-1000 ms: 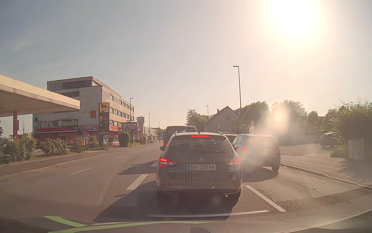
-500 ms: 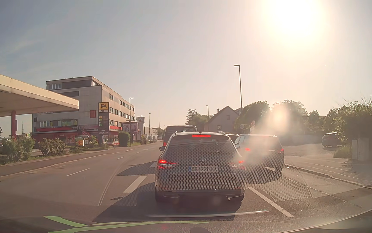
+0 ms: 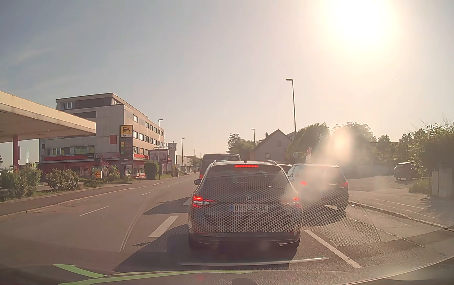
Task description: Follow the waypoints while adhering to traffic rules and regulations
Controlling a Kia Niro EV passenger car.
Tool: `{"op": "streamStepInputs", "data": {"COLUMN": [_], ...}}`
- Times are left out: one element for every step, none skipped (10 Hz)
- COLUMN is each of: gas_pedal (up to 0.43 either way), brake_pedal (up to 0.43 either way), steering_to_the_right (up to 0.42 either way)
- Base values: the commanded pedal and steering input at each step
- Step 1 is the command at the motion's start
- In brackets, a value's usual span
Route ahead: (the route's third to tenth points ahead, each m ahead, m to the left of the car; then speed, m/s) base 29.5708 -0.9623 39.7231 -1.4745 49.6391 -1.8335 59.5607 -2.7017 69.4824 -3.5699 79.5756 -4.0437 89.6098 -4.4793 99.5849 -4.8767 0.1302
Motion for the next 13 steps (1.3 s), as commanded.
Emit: {"op": "streamStepInputs", "data": {"gas_pedal": [0.000, 0.000, 0.000, 0.000, 0.000, 0.000, 0.000, 0.000, 0.000, 0.000, 0.000, 0.000, 0.000], "brake_pedal": [0.213, 0.213, 0.213, 0.213, 0.220, 0.220, 0.220, 0.220, 0.213, 0.213, 0.220, 0.226, 0.226], "steering_to_the_right": [-0.011, -0.011, -0.011, -0.011, -0.011, -0.011, -0.011, -0.011, -0.011, -0.011, -0.011, -0.011, -0.011]}}
